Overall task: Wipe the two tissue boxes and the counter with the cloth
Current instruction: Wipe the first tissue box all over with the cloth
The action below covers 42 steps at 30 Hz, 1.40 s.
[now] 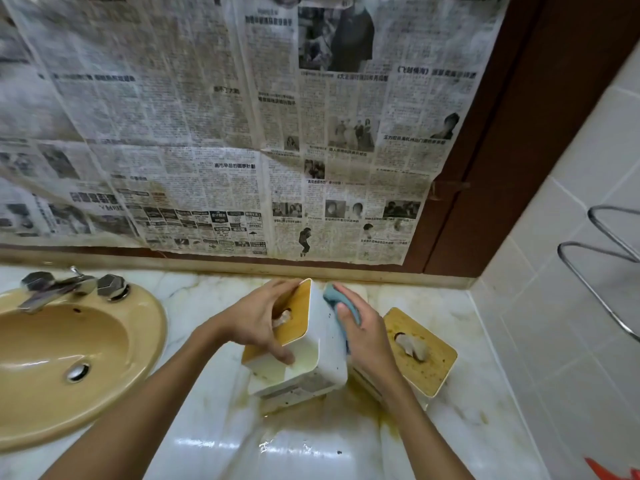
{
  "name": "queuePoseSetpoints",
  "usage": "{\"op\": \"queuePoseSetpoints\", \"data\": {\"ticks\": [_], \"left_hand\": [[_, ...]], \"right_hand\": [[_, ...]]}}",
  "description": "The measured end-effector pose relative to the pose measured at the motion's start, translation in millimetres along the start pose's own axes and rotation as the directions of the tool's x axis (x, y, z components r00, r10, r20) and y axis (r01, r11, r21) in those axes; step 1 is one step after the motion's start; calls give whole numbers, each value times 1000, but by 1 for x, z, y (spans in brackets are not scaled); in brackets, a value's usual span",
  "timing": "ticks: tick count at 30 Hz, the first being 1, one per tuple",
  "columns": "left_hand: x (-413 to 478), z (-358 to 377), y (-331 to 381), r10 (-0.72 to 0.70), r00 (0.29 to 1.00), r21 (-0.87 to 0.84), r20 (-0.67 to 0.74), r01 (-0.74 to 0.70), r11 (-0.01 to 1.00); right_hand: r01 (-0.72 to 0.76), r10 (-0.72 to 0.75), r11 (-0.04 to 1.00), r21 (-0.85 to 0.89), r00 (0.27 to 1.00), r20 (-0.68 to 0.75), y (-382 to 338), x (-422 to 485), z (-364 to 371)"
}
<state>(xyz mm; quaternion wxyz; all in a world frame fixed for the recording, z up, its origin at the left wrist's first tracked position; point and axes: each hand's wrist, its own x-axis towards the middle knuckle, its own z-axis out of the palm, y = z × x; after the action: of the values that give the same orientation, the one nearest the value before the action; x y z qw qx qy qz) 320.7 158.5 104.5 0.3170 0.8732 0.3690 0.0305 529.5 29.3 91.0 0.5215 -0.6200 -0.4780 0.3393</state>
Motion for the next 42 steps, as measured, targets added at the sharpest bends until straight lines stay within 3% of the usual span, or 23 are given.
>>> {"op": "queuePoseSetpoints", "data": {"ticks": [7,15,23,27,31,34,37,40,42], "left_hand": [[-9,-15,-10,-18,994,-178,-107,-1,984],[-12,-14,6,44,999,-311,-1,-43,949],[-12,-41,3,-90,996,-392,-25,74,917],[-14,-42,2,-137,991,-368,-6,125,922],[-8,-34,22,-80,996,-270,28,85,959],[-2,-33,28,-85,996,-237,-17,79,968],[1,-41,26,-83,994,-184,-69,70,981],[-1,-49,25,-65,996,-39,-60,62,997],[0,-50,27,-36,999,83,-16,37,996]], "right_hand": [[302,-281,952,-54,929,239,-16,-43,5],[209,-192,958,-197,976,101,-16,4,-16],[425,-378,896,-127,881,286,-36,-41,-18],[351,-311,926,-136,917,251,-22,-35,-24],[225,-194,962,-155,963,188,-29,-3,-23],[250,-230,962,-108,958,171,-46,-2,-14],[347,-319,935,-80,916,245,-48,-26,-10],[375,-338,921,-101,902,268,-27,-38,-13],[331,-302,933,-141,934,190,-14,-31,-14]]}}
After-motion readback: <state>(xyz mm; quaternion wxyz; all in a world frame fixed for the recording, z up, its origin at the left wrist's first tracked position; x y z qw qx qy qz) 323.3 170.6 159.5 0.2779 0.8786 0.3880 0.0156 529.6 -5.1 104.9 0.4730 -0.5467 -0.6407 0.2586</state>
